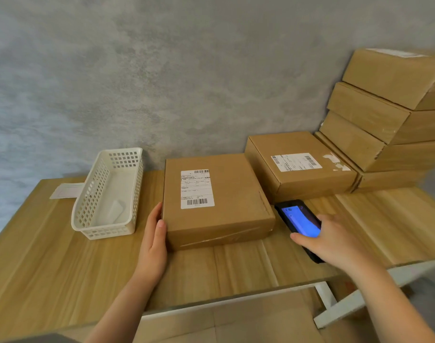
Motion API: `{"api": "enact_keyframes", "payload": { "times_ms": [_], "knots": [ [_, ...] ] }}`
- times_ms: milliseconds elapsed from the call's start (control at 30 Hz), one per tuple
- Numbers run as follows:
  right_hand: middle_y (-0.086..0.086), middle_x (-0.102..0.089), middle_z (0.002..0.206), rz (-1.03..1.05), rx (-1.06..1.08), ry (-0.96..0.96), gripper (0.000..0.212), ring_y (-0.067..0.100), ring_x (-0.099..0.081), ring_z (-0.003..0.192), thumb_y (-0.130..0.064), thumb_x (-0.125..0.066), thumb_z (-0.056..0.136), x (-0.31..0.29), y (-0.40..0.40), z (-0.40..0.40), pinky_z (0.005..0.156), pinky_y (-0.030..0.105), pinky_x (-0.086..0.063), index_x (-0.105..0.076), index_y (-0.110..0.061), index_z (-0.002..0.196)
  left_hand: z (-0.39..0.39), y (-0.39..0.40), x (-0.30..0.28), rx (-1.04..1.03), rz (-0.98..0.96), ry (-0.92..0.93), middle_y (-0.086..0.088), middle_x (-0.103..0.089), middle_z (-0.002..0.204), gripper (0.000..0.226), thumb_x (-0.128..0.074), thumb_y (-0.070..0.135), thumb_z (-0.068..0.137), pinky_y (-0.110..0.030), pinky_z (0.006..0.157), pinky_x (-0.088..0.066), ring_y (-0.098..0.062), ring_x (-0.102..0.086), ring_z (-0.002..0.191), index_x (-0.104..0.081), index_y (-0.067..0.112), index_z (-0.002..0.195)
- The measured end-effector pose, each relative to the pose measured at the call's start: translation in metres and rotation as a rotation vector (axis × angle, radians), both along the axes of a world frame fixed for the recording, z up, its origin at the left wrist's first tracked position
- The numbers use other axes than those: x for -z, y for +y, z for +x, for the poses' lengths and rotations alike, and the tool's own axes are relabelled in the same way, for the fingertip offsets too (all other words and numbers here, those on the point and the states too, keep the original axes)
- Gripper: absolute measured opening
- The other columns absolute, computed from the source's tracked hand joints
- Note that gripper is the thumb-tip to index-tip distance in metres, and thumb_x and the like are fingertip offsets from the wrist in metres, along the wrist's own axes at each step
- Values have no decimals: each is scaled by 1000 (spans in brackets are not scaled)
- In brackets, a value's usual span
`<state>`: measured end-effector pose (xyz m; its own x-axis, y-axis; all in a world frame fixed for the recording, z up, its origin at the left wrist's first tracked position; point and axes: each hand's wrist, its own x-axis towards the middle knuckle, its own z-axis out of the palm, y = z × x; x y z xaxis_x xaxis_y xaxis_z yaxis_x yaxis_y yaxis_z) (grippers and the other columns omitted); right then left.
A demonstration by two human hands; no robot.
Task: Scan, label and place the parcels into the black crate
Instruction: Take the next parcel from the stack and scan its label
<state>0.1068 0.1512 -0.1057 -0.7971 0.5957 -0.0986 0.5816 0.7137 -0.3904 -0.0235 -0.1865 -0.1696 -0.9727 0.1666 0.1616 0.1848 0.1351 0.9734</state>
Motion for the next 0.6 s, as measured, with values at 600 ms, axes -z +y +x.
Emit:
{"api": "enact_keyframes", "payload": {
  "times_ms": [600],
  "knots": [
    [8,-51,123,167,26,9,93,25,-50,109,-75,-63,70,54,-9,4,87,35,-48,-46,-9,134,3,3,-6,-50,-11,-14,21,-48,138,53,-33,43,96,5,92,-29,22,-41,122,-38,28,147]
  ]
}}
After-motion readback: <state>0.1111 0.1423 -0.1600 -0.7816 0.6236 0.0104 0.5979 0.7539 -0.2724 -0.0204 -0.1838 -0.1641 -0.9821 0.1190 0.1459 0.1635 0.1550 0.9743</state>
